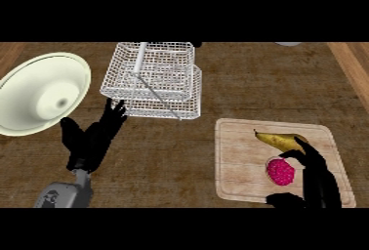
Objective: Pick the cupcake from the cutting board and place it in the tiered basket
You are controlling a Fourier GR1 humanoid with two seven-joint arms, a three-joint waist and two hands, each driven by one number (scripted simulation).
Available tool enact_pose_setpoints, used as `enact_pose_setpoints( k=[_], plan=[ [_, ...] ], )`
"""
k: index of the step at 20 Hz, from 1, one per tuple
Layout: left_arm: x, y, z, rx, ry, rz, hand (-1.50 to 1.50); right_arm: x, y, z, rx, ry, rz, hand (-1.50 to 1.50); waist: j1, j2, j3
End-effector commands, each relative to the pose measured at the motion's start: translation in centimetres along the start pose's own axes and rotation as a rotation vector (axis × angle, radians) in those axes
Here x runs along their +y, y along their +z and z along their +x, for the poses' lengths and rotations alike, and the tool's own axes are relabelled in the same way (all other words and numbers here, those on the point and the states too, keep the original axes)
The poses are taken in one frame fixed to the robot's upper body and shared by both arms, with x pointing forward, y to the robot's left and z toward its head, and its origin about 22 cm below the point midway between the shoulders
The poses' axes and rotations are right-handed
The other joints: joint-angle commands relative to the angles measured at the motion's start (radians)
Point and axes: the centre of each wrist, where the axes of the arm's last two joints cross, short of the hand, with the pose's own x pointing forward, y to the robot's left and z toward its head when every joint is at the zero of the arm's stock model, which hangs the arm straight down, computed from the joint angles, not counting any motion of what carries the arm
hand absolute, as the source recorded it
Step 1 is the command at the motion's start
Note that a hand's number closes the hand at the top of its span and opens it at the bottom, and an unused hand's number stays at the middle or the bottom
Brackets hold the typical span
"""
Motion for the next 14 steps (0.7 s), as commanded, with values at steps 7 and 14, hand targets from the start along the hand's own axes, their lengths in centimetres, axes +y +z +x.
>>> enact_pose_setpoints(
  k=[7,14],
  plan=[
    [-0.4,-0.3,1.4,-0.067,-0.03,-0.022,0.0,5.3,4.8,6.6,0.132,0.282,0.221,1.5,0.029,0.018,0.019],
    [-1.0,-0.5,2.0,-0.063,-0.009,-0.019,0.0,3.0,8.8,14.5,0.128,0.169,0.141,1.5,0.011,0.01,0.024]
  ],
)
